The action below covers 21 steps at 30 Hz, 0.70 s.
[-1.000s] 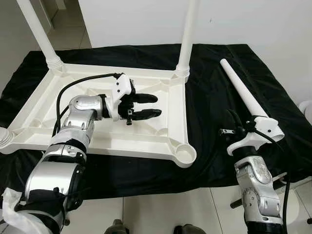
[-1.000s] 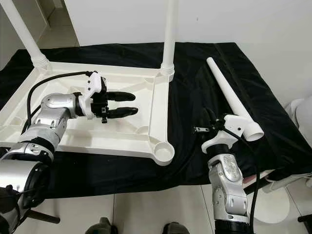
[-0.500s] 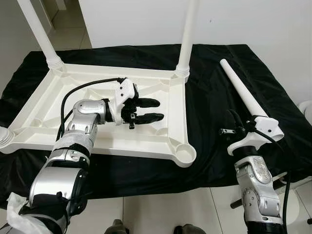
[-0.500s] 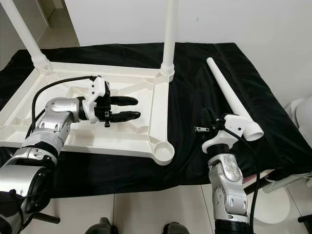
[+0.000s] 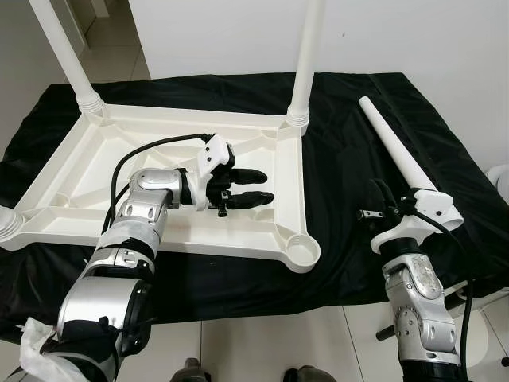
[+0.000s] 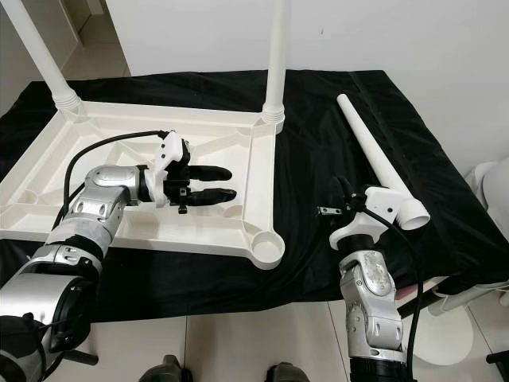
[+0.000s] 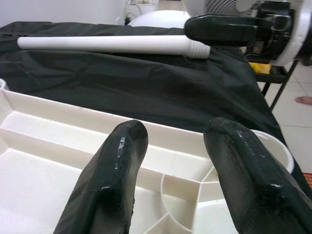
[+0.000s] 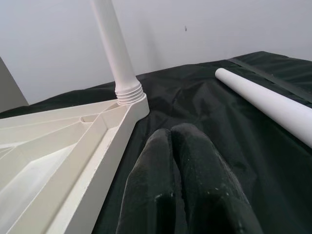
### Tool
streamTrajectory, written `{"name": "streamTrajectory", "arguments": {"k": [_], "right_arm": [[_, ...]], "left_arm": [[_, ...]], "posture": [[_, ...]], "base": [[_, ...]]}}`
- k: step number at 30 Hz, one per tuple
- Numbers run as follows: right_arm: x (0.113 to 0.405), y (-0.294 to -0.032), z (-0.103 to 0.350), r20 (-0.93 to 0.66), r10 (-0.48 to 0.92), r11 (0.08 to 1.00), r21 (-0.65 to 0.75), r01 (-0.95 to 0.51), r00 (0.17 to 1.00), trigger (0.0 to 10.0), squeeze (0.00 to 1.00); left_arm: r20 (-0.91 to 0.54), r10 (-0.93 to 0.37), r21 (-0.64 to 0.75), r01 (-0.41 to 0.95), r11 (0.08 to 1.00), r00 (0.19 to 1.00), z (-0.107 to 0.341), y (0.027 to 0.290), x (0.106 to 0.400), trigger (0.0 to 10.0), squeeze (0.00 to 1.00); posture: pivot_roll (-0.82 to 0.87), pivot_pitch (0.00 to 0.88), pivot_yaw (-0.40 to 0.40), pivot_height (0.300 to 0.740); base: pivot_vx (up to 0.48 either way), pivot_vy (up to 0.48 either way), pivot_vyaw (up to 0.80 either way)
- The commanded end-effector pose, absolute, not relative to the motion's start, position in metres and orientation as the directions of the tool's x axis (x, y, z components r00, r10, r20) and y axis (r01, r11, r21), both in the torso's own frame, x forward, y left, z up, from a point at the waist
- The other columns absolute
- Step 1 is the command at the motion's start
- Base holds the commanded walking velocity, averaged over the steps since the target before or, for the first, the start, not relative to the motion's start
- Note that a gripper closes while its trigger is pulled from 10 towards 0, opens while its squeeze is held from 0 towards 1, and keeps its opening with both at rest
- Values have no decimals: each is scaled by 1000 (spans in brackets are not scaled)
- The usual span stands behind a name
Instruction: Building children table
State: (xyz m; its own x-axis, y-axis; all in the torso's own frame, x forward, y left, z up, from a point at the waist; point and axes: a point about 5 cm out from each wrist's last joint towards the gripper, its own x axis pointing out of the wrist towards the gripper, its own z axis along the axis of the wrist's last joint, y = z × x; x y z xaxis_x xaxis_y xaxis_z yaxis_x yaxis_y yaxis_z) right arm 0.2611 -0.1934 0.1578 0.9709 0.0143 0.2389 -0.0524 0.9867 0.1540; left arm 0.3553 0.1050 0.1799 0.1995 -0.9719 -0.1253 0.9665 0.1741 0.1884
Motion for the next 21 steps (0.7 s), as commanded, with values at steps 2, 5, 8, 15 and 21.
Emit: {"name": "streamTrajectory", "arguments": {"k": [2, 5, 8, 15, 21], "right_arm": [[262, -193, 156, 239, 4, 985, 168, -45, 971, 10000, 0], [263, -194, 157, 240, 5, 985, 166, -46, 971, 10000, 0], [263, -194, 158, 241, 8, 985, 166, -49, 970, 10000, 0], [263, -194, 158, 241, 10, 985, 163, -51, 970, 10000, 0], [263, -194, 158, 242, 11, 985, 162, -51, 970, 10000, 0]], "left_arm": [[-22, -700, 210, 688, 695, 713, 181, 120, 380, 10000, 0], [-23, -697, 205, 686, 698, 717, 181, 121, 380, 10000, 0], [-24, -696, 204, 685, 700, 718, 181, 120, 380, 10000, 0], [-27, -692, 201, 682, 703, 721, 181, 121, 379, 10000, 0], [-28, -690, 200, 680, 705, 723, 181, 120, 379, 10000, 0]], "posture": [[-3, 27, 27, 740], [-2, 29, 23, 740], [-2, 29, 21, 740], [-2, 30, 17, 740], [-3, 29, 17, 740]], "base": [[0, 0, 0], [0, 0, 0], [0, 0, 0], [0, 0, 0], [0, 0, 0]]}}
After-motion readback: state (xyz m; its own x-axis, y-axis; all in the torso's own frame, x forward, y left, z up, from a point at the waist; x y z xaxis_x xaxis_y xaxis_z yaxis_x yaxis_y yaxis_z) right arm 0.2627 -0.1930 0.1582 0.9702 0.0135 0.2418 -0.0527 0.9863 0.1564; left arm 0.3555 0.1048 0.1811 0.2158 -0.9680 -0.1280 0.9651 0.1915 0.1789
